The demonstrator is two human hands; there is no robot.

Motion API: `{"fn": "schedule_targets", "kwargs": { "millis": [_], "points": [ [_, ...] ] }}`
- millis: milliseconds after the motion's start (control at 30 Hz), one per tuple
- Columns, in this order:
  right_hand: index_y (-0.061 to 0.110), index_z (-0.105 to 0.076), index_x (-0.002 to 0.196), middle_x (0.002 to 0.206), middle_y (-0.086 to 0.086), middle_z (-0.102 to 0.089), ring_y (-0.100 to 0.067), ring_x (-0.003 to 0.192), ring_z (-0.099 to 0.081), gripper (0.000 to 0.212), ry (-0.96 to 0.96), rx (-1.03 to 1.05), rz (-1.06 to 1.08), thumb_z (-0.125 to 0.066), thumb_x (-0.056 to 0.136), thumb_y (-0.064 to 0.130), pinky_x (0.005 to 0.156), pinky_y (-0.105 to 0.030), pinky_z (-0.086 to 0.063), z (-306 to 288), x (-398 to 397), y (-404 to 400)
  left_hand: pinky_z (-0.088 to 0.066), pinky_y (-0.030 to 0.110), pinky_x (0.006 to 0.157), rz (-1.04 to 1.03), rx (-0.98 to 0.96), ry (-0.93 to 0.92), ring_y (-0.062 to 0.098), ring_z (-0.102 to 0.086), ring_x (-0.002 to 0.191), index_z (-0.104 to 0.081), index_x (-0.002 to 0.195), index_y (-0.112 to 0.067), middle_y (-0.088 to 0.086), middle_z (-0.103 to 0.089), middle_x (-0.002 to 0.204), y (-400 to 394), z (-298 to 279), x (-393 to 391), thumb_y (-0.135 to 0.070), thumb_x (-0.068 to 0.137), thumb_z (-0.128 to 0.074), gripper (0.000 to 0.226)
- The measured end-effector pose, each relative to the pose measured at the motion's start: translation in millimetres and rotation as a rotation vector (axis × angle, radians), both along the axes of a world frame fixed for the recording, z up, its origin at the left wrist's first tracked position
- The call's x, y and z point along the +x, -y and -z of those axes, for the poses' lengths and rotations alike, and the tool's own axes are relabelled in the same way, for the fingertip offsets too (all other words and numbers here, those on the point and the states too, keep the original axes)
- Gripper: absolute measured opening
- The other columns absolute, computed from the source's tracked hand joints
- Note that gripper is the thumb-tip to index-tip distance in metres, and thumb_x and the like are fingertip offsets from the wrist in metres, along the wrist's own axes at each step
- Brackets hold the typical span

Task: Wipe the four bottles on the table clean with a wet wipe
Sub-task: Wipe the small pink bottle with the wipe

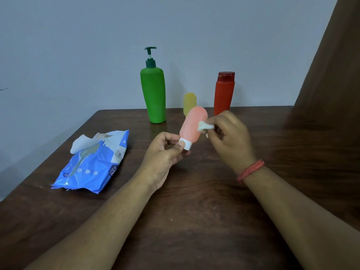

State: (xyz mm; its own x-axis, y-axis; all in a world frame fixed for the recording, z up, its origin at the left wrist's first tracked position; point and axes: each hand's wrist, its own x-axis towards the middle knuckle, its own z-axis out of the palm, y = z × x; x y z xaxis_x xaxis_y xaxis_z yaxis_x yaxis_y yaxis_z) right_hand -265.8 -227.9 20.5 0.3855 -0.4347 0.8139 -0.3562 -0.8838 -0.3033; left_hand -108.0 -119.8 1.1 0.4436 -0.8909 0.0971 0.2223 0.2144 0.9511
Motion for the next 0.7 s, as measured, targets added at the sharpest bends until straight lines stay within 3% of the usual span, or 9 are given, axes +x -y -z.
{"fn": "schedule_targets", "kwargs": {
  "millis": [33, 100, 233, 300, 367, 433, 567, 700],
  "points": [
    [0.012, -0.072, 0.098, 0.096, 0.009, -0.057, -0.002, 0.083, -0.051, 0.010, 0.066, 0.042, 0.019, -0.071, 0.088, 0.010, 0.071, -0.009, -0.041, 0, -1, 0, -0.059, 0.041, 0.087, 0.011, 0.005, 0.019, 0.029, -0.066, 0.103, -0.060, 0.096, -0.006, 0.018, -0.056, 0.113, -1, -1, -2, 0.004, 0.092, -0.062, 0.011],
    [0.011, -0.071, 0.096, 0.095, 0.008, -0.058, -0.003, 0.083, -0.052, 0.009, 0.097, 0.085, 0.013, -0.072, 0.088, 0.008, 0.071, -0.009, -0.042, 1, 0, 0, -0.059, 0.041, 0.087, 0.025, 0.011, 0.033, 0.026, -0.068, 0.097, -0.059, 0.096, -0.005, 0.017, -0.054, 0.113, -2, -1, -4, 0.004, 0.092, -0.063, 0.011],
    [0.009, -0.066, 0.096, 0.093, -0.001, -0.060, -0.016, 0.081, -0.057, 0.009, -0.119, -0.019, -0.159, -0.069, 0.087, 0.008, 0.068, -0.035, -0.050, 5, 6, -9, -0.060, 0.041, 0.086, 0.002, -0.002, -0.004, 0.024, -0.070, 0.091, -0.057, 0.094, -0.006, 0.027, -0.055, 0.119, -1, -1, -2, 0.004, 0.092, -0.062, 0.011],
    [0.011, -0.066, 0.097, 0.093, 0.000, -0.060, -0.015, 0.080, -0.057, 0.011, -0.240, -0.059, -0.207, -0.069, 0.087, 0.010, 0.066, -0.033, -0.049, 4, 8, -14, -0.057, 0.047, 0.092, -0.028, 0.010, 0.024, 0.029, -0.072, 0.094, -0.059, 0.095, -0.008, 0.029, -0.062, 0.120, 0, 0, 2, 0.001, 0.091, -0.065, 0.012],
    [0.014, -0.067, 0.096, 0.092, 0.001, -0.060, -0.014, 0.078, -0.056, 0.010, -0.282, -0.114, -0.160, -0.069, 0.086, 0.011, 0.062, -0.030, -0.047, 3, 8, -15, -0.055, 0.053, 0.096, -0.062, 0.036, 0.121, 0.034, -0.071, 0.099, -0.062, 0.095, -0.013, 0.018, -0.070, 0.106, 1, 3, 5, -0.004, 0.089, -0.070, 0.013],
    [0.014, -0.066, 0.094, 0.091, 0.001, -0.059, -0.014, 0.077, -0.054, 0.008, -0.170, -0.101, -0.072, -0.069, 0.087, 0.011, 0.063, -0.031, -0.048, 1, 6, -10, -0.055, 0.052, 0.096, -0.083, 0.065, 0.276, 0.031, -0.069, 0.100, -0.064, 0.093, -0.023, 0.009, -0.071, 0.098, 0, 3, 4, -0.014, 0.085, -0.075, 0.016],
    [0.009, -0.068, 0.096, 0.096, 0.004, -0.057, -0.006, 0.082, -0.051, 0.008, 0.168, 0.068, 0.112, -0.068, 0.089, 0.007, 0.069, -0.012, -0.042, -6, -5, 5, -0.053, 0.035, 0.082, -0.077, 0.136, 0.511, 0.019, -0.067, 0.093, -0.062, 0.095, -0.025, 0.003, -0.071, 0.100, 1, 2, 0, -0.013, 0.087, -0.076, 0.020],
    [0.010, -0.070, 0.102, 0.098, 0.000, -0.059, -0.003, 0.083, -0.048, 0.015, 0.046, 0.014, 0.023, -0.068, 0.088, 0.004, 0.071, -0.021, -0.047, -2, -1, 1, -0.051, 0.025, 0.075, -0.107, 0.159, 0.577, 0.014, -0.068, 0.091, -0.061, 0.096, -0.024, -0.001, -0.071, 0.100, 0, 0, -1, -0.014, 0.087, -0.076, 0.019]
  ]
}}
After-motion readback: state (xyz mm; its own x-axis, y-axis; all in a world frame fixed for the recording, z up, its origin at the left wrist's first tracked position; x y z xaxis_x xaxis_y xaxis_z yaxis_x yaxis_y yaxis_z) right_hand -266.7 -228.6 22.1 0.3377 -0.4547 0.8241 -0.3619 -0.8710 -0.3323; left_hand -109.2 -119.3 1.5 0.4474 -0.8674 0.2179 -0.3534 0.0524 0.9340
